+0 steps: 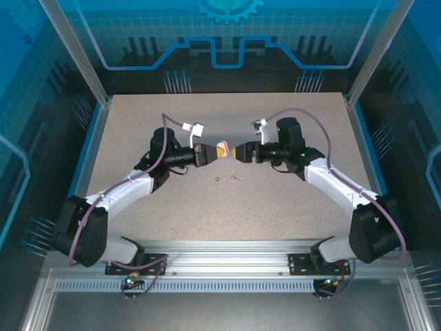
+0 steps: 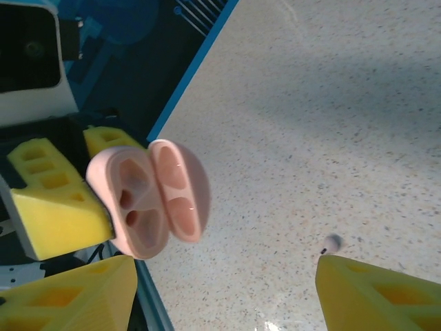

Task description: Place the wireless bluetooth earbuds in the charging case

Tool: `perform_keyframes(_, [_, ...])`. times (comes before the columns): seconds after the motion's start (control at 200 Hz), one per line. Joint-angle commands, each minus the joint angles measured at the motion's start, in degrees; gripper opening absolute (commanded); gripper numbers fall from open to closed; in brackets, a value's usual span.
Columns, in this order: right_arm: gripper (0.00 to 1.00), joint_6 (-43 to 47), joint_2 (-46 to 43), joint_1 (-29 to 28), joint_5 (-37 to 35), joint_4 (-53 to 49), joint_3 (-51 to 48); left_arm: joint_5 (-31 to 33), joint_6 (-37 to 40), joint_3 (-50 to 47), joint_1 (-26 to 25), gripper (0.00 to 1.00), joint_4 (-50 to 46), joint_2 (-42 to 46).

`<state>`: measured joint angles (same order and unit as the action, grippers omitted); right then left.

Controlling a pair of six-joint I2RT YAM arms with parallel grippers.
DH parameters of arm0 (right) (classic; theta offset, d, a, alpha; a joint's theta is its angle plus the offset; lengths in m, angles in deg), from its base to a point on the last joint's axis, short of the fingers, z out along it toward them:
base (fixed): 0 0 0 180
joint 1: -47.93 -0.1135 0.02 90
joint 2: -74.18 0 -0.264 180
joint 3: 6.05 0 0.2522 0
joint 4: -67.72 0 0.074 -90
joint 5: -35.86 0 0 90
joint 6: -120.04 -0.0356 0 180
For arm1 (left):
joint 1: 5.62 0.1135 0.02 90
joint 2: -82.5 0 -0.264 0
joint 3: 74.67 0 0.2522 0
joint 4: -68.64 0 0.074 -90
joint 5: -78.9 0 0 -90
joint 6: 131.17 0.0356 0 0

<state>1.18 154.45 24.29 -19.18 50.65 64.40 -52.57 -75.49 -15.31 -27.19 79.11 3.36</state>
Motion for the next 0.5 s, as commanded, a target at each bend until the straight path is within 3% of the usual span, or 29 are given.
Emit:
perform_keyframes(0.0, [0.68,0.8,1.3,-1.6,1.7,1.2,1.6,-1.6,0.5,1.5,-0.5,0.00,0.8,1.3])
perform_keyframes(0.495, [0.47,0.9,5.0,-2.0,-1.0,1.2,2.9,-1.0,0.8,1.9,-2.3,0.00,0.6,1.6])
